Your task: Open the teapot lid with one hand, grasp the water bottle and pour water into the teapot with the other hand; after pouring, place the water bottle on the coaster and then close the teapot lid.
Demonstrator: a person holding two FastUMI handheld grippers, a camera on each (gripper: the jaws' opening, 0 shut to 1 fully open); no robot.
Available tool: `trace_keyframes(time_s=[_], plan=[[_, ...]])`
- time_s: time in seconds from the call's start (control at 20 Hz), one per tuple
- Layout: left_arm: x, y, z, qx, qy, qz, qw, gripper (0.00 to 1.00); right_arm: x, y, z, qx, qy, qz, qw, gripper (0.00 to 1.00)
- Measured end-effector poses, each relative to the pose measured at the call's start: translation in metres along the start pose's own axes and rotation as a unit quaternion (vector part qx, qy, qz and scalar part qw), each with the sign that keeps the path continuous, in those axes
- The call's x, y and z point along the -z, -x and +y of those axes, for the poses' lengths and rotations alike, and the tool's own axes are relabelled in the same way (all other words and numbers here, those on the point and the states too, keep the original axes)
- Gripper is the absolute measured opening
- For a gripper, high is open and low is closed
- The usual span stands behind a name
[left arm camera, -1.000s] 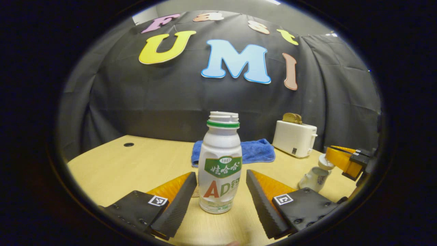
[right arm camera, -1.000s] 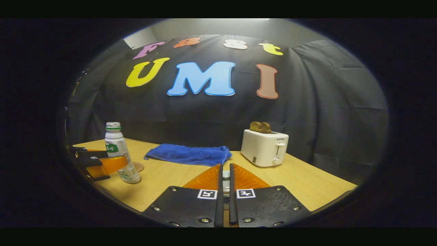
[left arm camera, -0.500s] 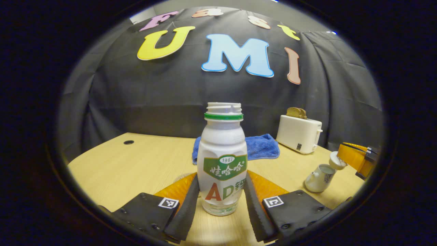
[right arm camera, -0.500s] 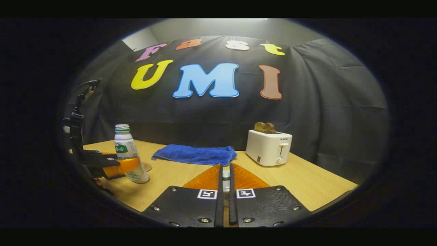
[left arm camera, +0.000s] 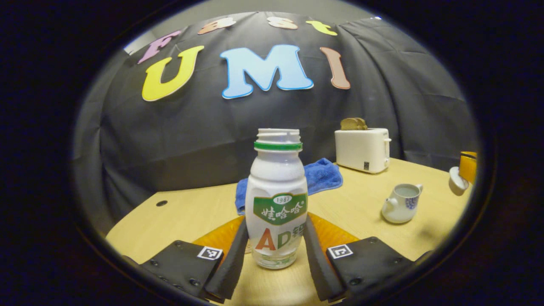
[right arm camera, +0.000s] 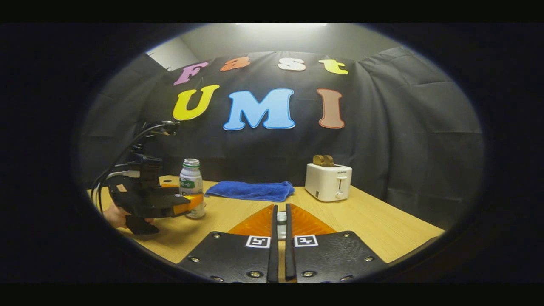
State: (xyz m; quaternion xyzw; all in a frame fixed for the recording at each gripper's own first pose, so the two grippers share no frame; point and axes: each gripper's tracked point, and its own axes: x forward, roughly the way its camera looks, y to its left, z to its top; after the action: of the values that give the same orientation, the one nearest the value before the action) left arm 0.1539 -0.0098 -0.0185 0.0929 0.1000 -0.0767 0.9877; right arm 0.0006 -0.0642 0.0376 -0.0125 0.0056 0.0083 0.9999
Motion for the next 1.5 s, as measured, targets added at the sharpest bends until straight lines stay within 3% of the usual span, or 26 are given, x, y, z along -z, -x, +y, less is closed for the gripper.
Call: trace_keyframes(time_s=[0.05, 0.1, 0.15, 0.2, 0.3, 0.45, 0.55, 0.6, 0.65, 0.7, 0.75, 0.85, 0.9, 0.95, 1.05, 1.1, 1.35, 1.5], plan=[[0.002, -0.002, -0.009, 0.009, -0.024, 0.006, 1.000, 0.70, 0.004, 0.007, -0.001, -0.001, -0.001, 0.005, 1.000, 0.06], [-0.001, -0.004, -0.013, 0.010, -0.050, 0.007, 0.999, 0.80, 0.010, 0.012, -0.003, 0.000, 0.002, 0.012, 1.000, 0.06], [-0.002, -0.004, -0.016, 0.012, -0.077, 0.008, 0.997, 0.70, 0.014, 0.018, -0.006, 0.002, 0.004, 0.018, 1.000, 0.06], [-0.007, -0.006, -0.020, 0.011, -0.098, 0.005, 0.995, 0.80, 0.018, 0.023, -0.008, 0.003, 0.002, 0.023, 1.000, 0.06], [-0.012, -0.008, -0.025, 0.005, -0.139, 0.001, 0.990, 0.75, 0.024, 0.031, -0.012, 0.006, -0.006, 0.032, 0.999, 0.06], [-0.015, -0.014, -0.028, -0.011, -0.197, 0.006, 0.980, 0.75, 0.036, 0.038, -0.012, 0.004, -0.006, 0.048, 0.999, 0.06], [-0.015, -0.019, -0.032, -0.017, -0.235, 0.011, 0.972, 0.80, 0.041, 0.042, -0.011, 0.001, -0.007, 0.056, 0.998, 0.06], [-0.017, -0.020, -0.037, -0.019, -0.255, 0.008, 0.967, 0.70, 0.042, 0.046, -0.011, 0.000, -0.009, 0.057, 0.998, 0.06], [-0.018, -0.021, -0.041, -0.018, -0.270, 0.008, 0.963, 0.70, 0.042, 0.048, -0.012, 0.002, -0.009, 0.056, 0.998, 0.06], [-0.020, -0.023, -0.047, -0.016, -0.289, 0.005, 0.957, 0.81, 0.042, 0.050, -0.013, 0.004, -0.009, 0.054, 0.998, 0.06], [-0.023, -0.025, -0.052, -0.015, -0.303, 0.003, 0.953, 0.69, 0.043, 0.051, -0.015, 0.004, -0.009, 0.054, 0.998, 0.06], [-0.020, -0.028, -0.063, -0.011, -0.339, 0.006, 0.941, 0.69, 0.043, 0.053, -0.017, 0.005, -0.009, 0.054, 0.999, 0.06], [-0.018, -0.031, -0.067, -0.007, -0.357, 0.009, 0.934, 0.75, 0.043, 0.055, -0.018, 0.006, -0.009, 0.052, 0.999, 0.06], [-0.018, -0.031, -0.068, -0.004, -0.369, 0.011, 0.929, 0.81, 0.043, 0.056, -0.020, 0.008, -0.009, 0.051, 0.999, 0.06], [-0.019, -0.032, -0.073, 0.000, -0.390, 0.012, 0.921, 0.75, 0.045, 0.056, -0.023, 0.010, -0.014, 0.053, 0.998, 0.06], [-0.021, -0.033, -0.074, 0.003, -0.396, 0.011, 0.918, 0.81, 0.047, 0.057, -0.025, 0.011, -0.015, 0.054, 0.998, 0.06], [-0.024, -0.031, -0.084, 0.017, -0.454, 0.015, 0.890, 0.81, 0.051, 0.056, -0.029, 0.013, -0.016, 0.058, 0.998, 0.06], [-0.024, -0.031, -0.088, 0.023, -0.473, 0.015, 0.881, 0.81, 0.056, 0.057, -0.028, 0.007, -0.007, 0.066, 0.998, 0.06]])
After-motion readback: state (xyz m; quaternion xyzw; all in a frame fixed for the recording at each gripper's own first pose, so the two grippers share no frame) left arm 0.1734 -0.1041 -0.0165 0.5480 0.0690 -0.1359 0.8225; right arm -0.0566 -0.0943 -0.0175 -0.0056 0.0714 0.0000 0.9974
